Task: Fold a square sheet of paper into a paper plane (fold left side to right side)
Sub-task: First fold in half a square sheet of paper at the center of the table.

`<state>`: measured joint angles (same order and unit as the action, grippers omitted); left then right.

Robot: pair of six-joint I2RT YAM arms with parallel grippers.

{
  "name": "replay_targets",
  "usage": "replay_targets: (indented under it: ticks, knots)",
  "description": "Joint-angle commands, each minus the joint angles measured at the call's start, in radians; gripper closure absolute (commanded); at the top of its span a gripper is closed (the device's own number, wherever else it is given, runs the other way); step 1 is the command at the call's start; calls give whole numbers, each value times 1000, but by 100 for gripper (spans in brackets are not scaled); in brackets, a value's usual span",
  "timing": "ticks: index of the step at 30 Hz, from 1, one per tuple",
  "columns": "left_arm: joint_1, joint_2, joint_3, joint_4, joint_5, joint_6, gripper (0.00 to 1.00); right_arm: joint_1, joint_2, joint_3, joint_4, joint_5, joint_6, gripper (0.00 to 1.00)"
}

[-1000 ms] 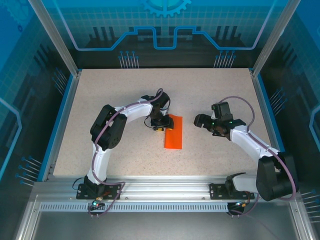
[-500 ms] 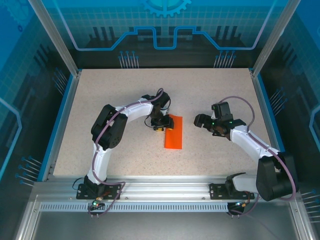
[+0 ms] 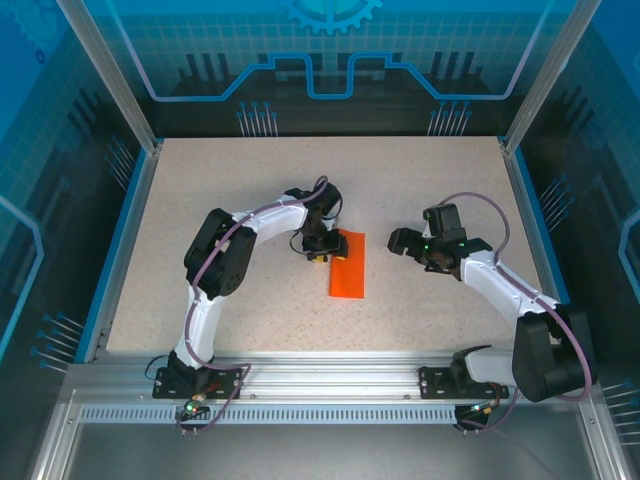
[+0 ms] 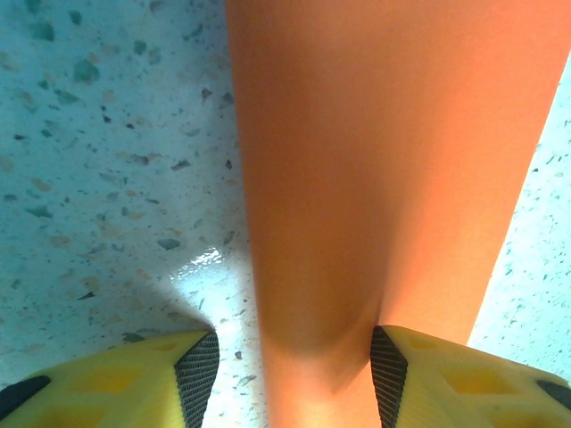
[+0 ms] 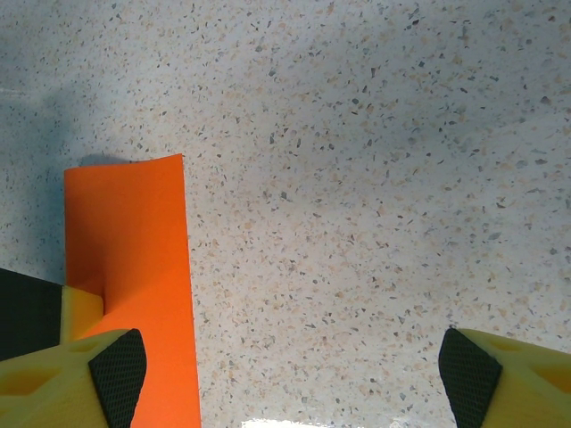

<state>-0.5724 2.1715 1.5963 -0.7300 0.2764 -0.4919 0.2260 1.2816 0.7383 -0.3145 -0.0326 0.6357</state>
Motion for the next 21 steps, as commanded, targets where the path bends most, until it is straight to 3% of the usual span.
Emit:
replay_targets:
  ticks: [1, 21]
  knots:
    - [-49, 113, -27, 48, 15, 7, 46, -19, -8, -7, -16, -3, -1, 11]
    - [-55, 117, -24, 41, 7, 10, 46, -14, 51, -13, 33, -106, 2, 12]
